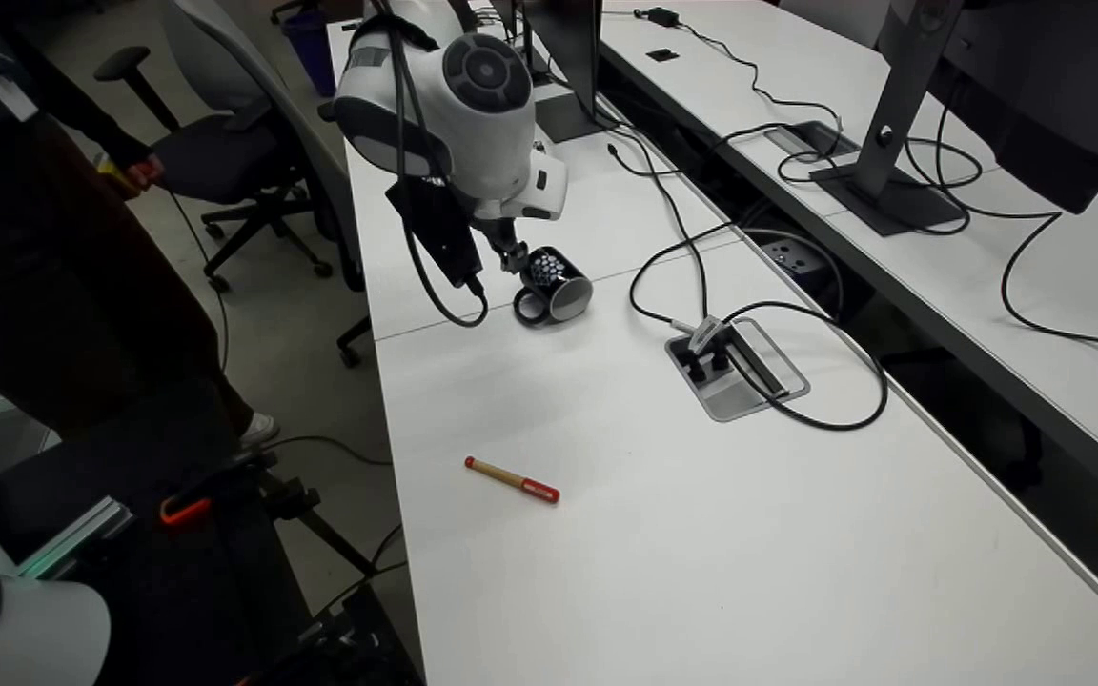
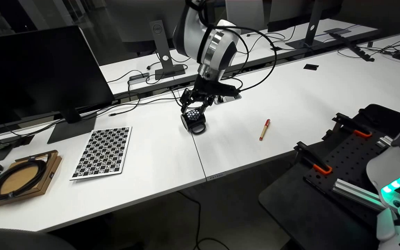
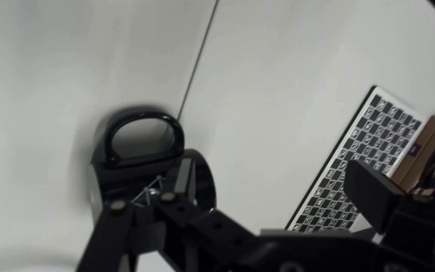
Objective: Turn the mug upside down
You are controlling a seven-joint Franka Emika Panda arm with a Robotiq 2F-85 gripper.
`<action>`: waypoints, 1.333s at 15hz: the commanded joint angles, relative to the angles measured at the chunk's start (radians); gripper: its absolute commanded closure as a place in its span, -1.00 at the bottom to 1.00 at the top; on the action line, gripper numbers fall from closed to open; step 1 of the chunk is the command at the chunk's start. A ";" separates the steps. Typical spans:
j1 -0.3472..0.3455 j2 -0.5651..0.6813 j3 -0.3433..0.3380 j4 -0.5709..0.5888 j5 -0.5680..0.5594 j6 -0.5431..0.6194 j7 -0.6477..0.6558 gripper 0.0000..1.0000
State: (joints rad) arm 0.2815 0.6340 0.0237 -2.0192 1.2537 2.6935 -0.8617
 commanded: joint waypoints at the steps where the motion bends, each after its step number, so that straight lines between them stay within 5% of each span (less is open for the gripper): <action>1: -0.107 -0.052 0.062 -0.027 -0.135 -0.206 0.055 -1.00; 4: -0.153 -0.052 0.079 -0.012 -0.205 -0.320 0.107 -1.00; 5: -0.158 -0.056 0.079 -0.011 -0.217 -0.315 0.116 -0.89; 6: -0.160 -0.058 0.083 -0.012 -0.215 -0.285 0.116 -0.45; 9: -0.159 -0.062 0.089 -0.012 -0.211 -0.195 0.108 -0.30; 13: -0.146 -0.060 0.098 -0.017 -0.235 -0.073 0.123 -0.98; 20: -0.153 -0.050 0.121 -0.035 -0.375 0.065 0.241 -1.00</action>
State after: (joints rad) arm 0.1384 0.5947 0.1272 -2.0285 0.9547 2.7137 -0.6937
